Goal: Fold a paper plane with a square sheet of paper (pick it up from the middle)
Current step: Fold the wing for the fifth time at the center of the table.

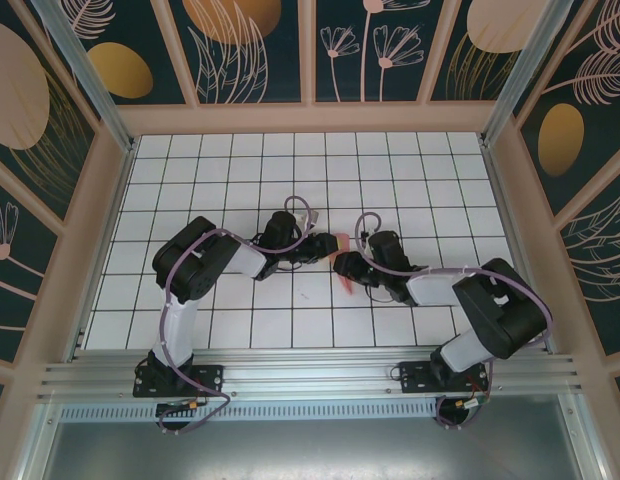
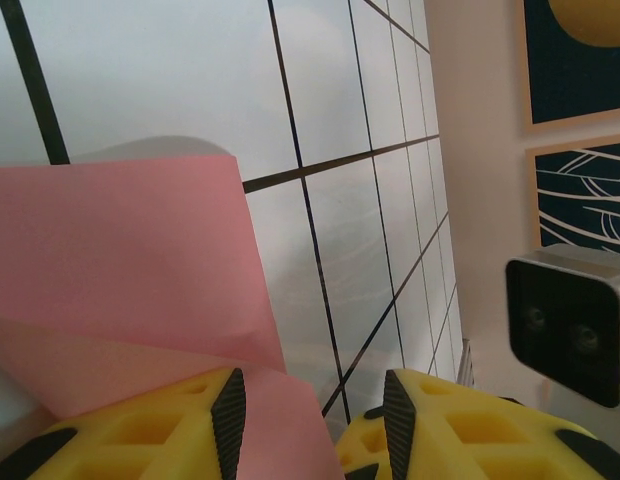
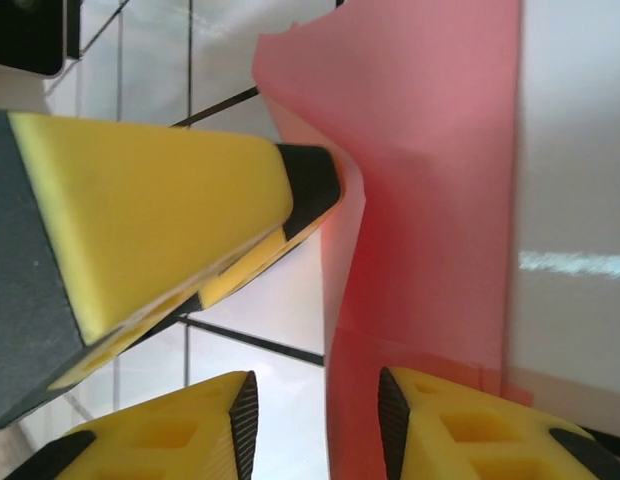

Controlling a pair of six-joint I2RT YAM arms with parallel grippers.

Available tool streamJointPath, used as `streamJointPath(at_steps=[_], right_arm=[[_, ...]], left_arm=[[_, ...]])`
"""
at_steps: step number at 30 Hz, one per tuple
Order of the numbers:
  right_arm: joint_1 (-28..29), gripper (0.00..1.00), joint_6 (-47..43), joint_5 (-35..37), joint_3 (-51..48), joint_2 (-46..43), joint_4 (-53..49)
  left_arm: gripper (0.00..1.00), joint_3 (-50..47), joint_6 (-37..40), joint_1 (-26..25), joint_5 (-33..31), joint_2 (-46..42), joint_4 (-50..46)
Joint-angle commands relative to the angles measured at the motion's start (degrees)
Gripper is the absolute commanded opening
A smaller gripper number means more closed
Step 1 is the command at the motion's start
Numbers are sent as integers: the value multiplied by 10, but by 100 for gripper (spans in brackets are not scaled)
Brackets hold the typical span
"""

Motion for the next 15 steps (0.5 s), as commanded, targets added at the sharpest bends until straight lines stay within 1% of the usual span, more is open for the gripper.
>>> streamJointPath(at_steps=[1,6,10,12,15], right_arm=[[13,42,-53,71,27,-9,-109],[40,43,-79,121,51,-7,-150],[56,40,-98,143,63,-1,-172],[60,34,-104,146,69,5,-182],[64,24,-106,143,72,11,-184]], left_arm=[[43,8,24,-2,-24,21,-46],[43,10,25,-2,-20,22,-48],[43,10,25,-2,-20,19,-48],[43,9,25,-2,-19,19,-48],[42,9,25,-2,-19,19,-47]])
